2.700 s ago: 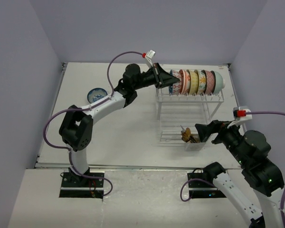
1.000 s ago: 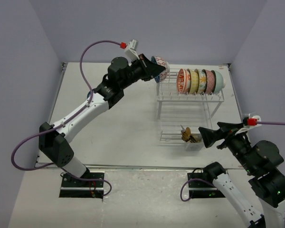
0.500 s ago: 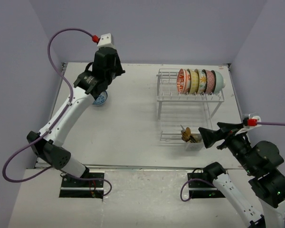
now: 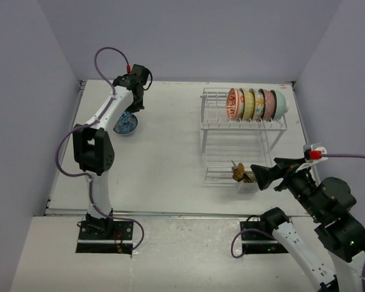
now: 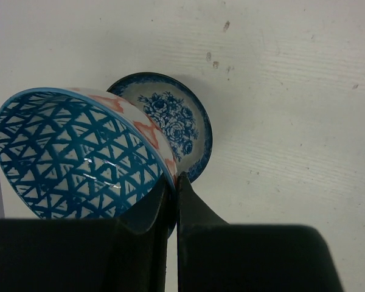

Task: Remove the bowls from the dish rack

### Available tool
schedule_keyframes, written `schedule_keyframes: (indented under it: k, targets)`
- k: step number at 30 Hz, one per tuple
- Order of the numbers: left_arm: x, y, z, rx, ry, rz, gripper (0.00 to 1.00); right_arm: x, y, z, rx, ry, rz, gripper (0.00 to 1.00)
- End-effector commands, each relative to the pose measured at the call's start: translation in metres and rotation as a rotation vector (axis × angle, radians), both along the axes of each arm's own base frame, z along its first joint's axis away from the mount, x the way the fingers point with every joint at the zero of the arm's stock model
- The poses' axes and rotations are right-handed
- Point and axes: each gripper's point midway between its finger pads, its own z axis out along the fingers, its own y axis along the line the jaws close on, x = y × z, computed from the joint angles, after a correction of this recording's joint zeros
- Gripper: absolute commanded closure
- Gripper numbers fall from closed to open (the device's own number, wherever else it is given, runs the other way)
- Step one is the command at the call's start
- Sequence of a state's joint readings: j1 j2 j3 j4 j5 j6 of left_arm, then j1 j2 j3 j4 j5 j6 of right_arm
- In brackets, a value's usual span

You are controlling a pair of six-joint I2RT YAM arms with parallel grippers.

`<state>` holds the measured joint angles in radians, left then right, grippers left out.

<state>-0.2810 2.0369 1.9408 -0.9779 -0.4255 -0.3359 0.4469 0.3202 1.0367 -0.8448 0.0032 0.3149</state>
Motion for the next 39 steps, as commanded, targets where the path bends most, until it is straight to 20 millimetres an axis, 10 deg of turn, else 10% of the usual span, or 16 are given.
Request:
schedule_keyframes:
  k: [1,18,39]
  targets:
    - [0.006,0.006,0.019,0.035,-0.005,-0.051,1.0,0.003,0.007,0.004,-0.006,-0.021,0.034,0.01]
    - [0.004,0.007,-0.057,0.002,0.139,-0.084,1.0,0.002,0.01,0.002,0.0,-0.015,0.052,0.01]
    - [0.003,0.011,-0.076,0.03,0.194,-0.086,0.89,0.004,0.014,-0.001,-0.014,-0.002,0.071,0.01]
